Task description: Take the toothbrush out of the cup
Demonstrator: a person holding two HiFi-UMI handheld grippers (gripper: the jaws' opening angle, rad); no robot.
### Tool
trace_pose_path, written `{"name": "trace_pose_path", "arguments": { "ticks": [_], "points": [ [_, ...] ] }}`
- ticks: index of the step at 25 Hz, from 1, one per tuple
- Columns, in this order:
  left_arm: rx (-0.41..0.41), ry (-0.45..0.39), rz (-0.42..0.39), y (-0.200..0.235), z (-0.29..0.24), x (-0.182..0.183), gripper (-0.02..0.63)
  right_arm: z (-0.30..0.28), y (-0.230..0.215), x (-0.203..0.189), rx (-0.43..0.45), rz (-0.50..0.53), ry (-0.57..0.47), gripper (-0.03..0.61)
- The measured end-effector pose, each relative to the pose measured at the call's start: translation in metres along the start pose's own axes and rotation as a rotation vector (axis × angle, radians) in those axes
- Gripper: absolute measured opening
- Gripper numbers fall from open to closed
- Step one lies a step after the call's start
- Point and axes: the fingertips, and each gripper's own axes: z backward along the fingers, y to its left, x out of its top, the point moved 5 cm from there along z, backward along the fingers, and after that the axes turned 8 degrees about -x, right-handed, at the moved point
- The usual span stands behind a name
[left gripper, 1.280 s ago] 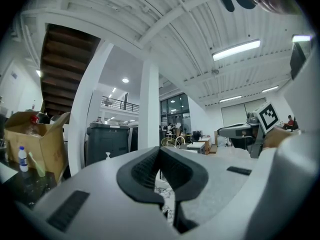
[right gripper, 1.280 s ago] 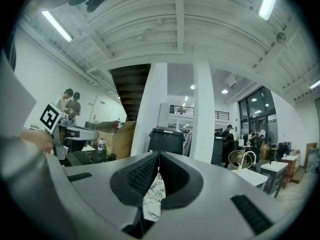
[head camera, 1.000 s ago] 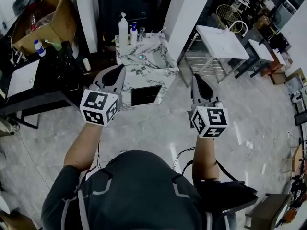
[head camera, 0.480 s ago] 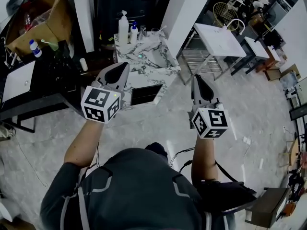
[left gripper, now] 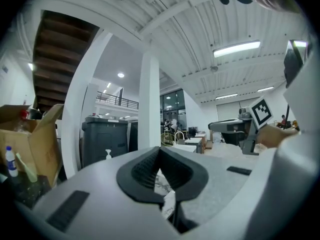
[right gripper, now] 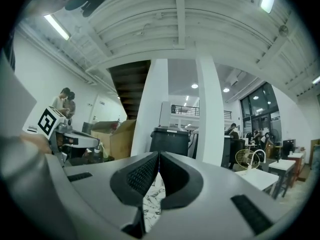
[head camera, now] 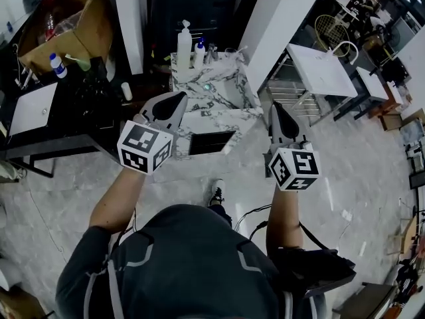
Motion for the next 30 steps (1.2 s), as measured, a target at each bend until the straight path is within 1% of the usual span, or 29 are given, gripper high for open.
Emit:
{"name": "trace_pose_path", "arguments": {
  "ticks": [7,9,11,14,16,19,24,28,30],
  "points": [
    [0.075,0.011,-0.019,0.028,-0.065,0.007,0.009,-0.072,-0.039,-0.011,0.111,0.014,-0.02,0.029],
    [0.087,0.014,-0.007,0.034,-0.089,0.009,0.009,-0.092,-0.058,-0.012,0.117,0.006,-0.022,0.029],
    [0.081,0.024,0.023,0.038,-0.114,0.007,0.009,-0.111,-0.077,-0.016,0.123,-0.006,-0.024,0.029],
    [0.075,0.045,0.045,0.042,-0.151,0.003,0.009,-0.136,-0.102,-0.022,0.152,0.015,-0.029,0.029],
    [0.09,0.051,0.042,0.045,-0.174,0.002,0.009,-0.15,-0.12,-0.027,0.167,0.027,-0.028,0.029],
    [0.124,0.061,0.026,0.048,-0.205,0.0,0.009,-0.169,-0.147,-0.037,0.177,0.013,-0.018,0.029],
    [0.143,0.085,0.004,0.045,-0.248,0.001,0.009,-0.191,-0.194,-0.048,0.141,-0.003,-0.033,0.029],
    [0.164,0.1,-0.002,0.047,-0.276,0.001,0.009,-0.206,-0.214,-0.058,0.182,-0.016,-0.02,0.029],
    [0.161,0.114,-0.004,0.049,-0.289,-0.002,0.009,-0.213,-0.22,-0.064,0.194,-0.025,-0.018,0.029]
  ]
}}
